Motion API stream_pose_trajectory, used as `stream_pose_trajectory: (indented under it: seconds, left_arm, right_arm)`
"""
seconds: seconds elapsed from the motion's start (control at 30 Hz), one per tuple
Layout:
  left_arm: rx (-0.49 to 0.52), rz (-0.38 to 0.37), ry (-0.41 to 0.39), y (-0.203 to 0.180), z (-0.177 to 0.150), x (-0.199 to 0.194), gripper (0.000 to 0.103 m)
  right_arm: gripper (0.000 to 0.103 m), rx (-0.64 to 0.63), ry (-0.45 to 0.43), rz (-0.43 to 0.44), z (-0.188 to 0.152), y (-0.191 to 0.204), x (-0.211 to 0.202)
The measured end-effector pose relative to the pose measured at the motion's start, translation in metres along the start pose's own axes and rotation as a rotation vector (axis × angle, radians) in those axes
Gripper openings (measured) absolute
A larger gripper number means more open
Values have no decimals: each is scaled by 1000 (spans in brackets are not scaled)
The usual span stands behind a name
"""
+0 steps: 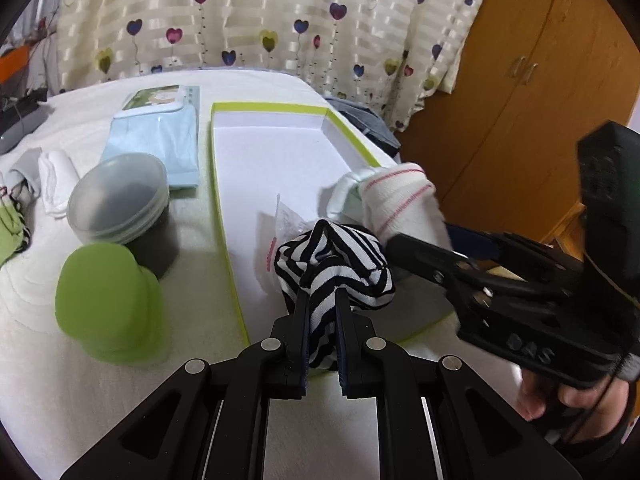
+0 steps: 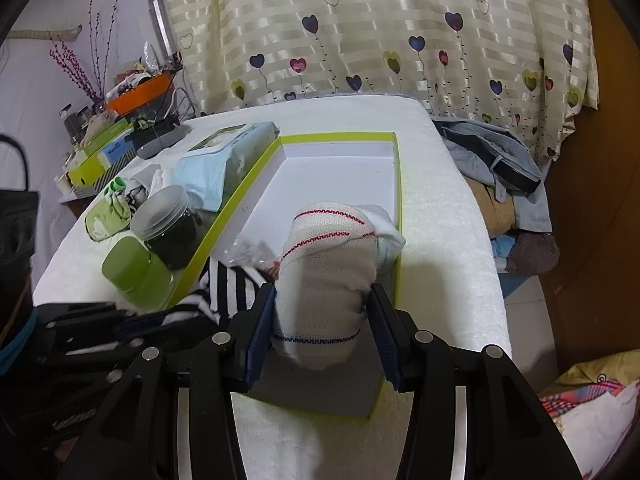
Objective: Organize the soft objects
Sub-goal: 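Carry the striped sock in the left gripper and white sock in the right over the box, then open the left gripper to drop the striped sock while the right releases the white sock into the box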
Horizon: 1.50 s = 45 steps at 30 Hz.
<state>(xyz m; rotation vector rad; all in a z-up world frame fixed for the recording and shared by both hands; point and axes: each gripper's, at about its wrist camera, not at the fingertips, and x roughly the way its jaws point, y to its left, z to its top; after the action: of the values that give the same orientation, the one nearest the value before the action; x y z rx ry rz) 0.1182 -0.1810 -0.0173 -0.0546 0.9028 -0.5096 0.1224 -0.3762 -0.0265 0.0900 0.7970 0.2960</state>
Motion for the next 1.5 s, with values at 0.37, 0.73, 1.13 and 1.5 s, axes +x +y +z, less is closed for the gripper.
stream_pose_trajectory:
  seconds: [0.37,0.73,1.13,1.5]
  left_arm:
    - [-8,91,-35,5,18,14,11]
    - [25,45,-86,-6,10,-13,27]
    - [24,45,-162,-5,-6,-59,27]
    - [-7,88,-201,10,-16,-87,27]
  right_arm:
    - [49,-26,-8,-19,2,0,1]
    - [49,-11,-47,-29,1,3,-18]
    - [49,-3,-86,-36,-3,24,-46]
    - [55,-33,-124,-7,-4,53,-61]
